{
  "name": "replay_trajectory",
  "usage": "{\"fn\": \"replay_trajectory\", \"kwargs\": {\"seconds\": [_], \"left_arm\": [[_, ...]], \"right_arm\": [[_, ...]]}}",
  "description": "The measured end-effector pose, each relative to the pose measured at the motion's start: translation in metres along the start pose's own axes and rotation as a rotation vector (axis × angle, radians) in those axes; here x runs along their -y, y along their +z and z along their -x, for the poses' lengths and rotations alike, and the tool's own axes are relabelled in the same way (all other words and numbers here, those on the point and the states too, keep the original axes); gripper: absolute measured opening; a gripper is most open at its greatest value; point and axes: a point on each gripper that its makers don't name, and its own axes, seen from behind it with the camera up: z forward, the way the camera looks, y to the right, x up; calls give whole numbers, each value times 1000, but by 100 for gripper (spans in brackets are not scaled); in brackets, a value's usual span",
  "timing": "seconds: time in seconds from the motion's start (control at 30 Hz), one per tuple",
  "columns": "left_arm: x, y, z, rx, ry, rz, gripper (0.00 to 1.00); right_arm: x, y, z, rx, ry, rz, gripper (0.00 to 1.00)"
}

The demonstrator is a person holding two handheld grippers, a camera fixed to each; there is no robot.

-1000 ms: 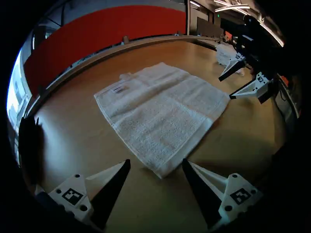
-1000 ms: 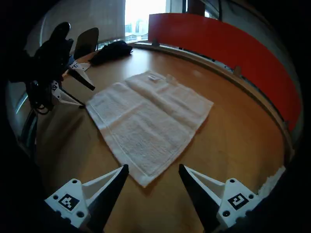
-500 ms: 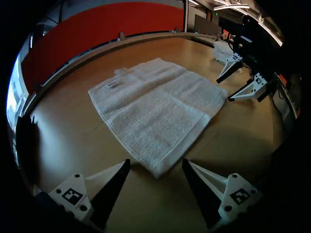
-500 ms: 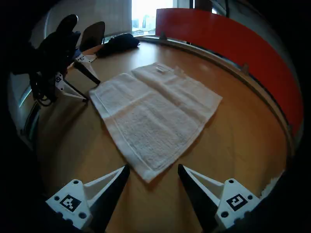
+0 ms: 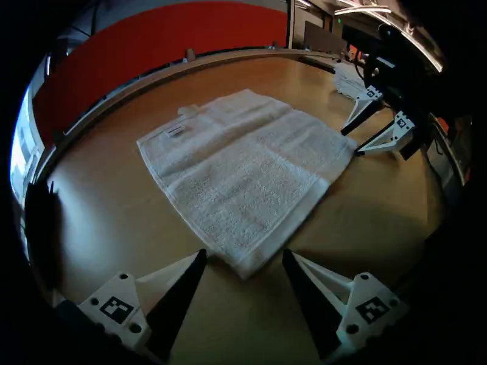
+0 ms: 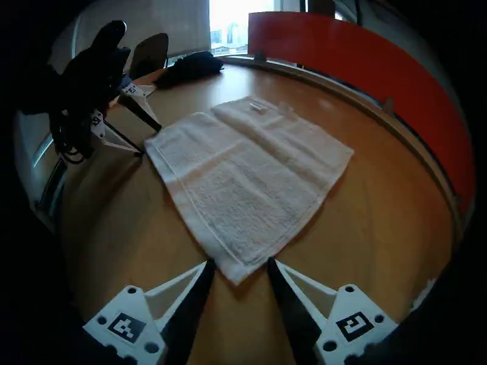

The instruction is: Fold towel

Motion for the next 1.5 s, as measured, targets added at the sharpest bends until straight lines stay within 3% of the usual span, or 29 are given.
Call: {"fn": "replay_trajectory", "kwargs": {"seconds": [0.27,0.33,0.47,0.6,0.67,1.07,1.5], "left_arm": [[-5,0,-1,16,19,15,71],[-6,1,-1,18,20,16,56],[-8,1,-1,21,18,14,50],[-7,2,-2,25,9,4,23],[-6,3,-4,27,-4,-3,18],[-7,-2,-11,27,-76,2,13],[-12,-27,-30,2,-97,6,13]], "right_arm": [[-1,2,-1,2,1,0,44],[-1,2,-1,2,2,1,40],[-1,3,-1,3,5,5,32],[-1,4,-1,3,7,5,22],[0,4,-2,2,8,1,19],[-3,-2,-16,-26,20,15,17],[-4,-27,-35,-65,28,29,17]]}}
